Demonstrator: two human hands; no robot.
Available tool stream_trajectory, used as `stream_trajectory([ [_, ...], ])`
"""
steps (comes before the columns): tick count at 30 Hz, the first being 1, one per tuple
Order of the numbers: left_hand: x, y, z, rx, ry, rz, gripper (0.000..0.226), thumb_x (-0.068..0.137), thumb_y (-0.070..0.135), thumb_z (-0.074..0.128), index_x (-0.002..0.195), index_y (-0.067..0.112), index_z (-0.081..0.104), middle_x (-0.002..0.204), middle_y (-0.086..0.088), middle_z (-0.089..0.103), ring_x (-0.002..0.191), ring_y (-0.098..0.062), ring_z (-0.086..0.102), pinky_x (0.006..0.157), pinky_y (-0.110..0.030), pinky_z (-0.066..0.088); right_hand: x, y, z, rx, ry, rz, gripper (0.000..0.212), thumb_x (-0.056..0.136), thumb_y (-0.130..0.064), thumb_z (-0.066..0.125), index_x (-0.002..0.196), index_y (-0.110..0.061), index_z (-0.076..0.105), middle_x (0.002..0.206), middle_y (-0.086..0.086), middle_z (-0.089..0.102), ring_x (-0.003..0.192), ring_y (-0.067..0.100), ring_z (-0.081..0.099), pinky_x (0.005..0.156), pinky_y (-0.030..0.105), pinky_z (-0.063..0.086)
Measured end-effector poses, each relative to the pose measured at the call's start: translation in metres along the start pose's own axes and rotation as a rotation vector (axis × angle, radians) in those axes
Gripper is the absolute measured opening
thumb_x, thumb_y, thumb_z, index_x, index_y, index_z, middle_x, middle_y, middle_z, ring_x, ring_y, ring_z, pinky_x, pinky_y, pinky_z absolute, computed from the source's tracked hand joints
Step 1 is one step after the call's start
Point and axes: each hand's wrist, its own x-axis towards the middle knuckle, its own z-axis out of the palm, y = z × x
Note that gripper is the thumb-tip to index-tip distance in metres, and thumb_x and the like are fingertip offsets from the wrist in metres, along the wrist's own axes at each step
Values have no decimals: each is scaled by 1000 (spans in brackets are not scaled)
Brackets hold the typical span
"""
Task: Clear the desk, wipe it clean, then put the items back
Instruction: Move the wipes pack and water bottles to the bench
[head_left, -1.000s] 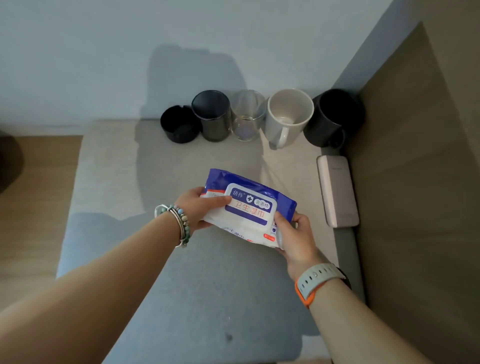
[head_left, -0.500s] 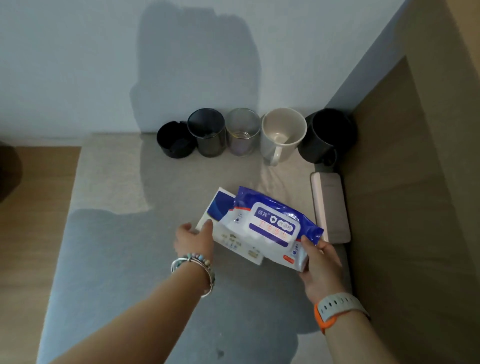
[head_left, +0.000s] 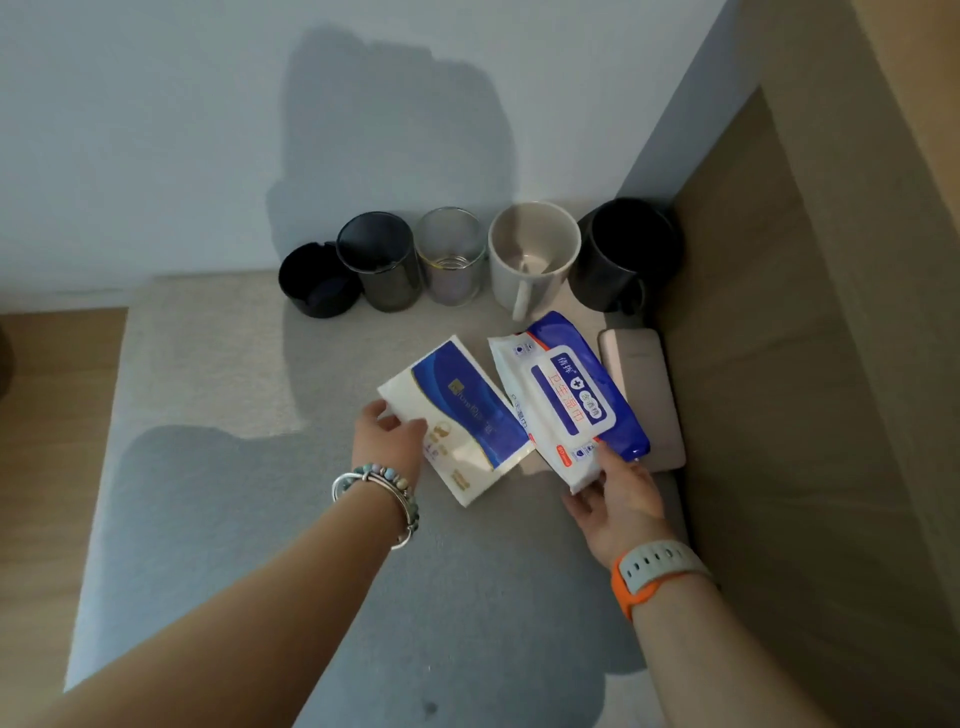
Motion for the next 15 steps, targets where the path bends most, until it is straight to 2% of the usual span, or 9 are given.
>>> stream_trajectory([
  [4, 7, 15, 0, 11, -48, 45, 43, 92, 5, 52, 134, 10, 42, 127, -8, 56, 94, -19, 55, 85, -36, 48, -6, 12, 7, -126, -71, 112, 28, 93, -22, 58, 119, -13, 53, 95, 10, 62, 76, 21, 60, 67, 37, 52],
  [8, 11, 22, -3, 69, -79, 102, 44, 93, 7, 51, 136, 12, 41, 131, -8, 53, 94, -19, 55, 83, -35, 47, -14, 27, 21, -30, -184, 190, 20, 94, -22, 55, 113, -15, 54, 96, 10, 63, 80, 22, 61, 69, 37, 52],
  [11, 10, 19, -3, 156, -109, 153, 49, 93, 10, 53, 139, 13, 37, 137, -7, 48, 96, -18, 52, 81, -34, 46, -15, 34, 28, -20, -172, 174, 14, 92, -22, 58, 106, -17, 56, 97, 9, 64, 79, 20, 62, 66, 33, 54],
  [15, 9, 12, -4, 161, -129, 146, 48, 93, 10, 54, 138, 12, 38, 137, -5, 48, 98, -17, 51, 82, -35, 46, -10, 27, 22, 122, -64, 134, 19, 90, -15, 60, 108, -9, 55, 97, 13, 64, 73, 18, 63, 54, 25, 56],
])
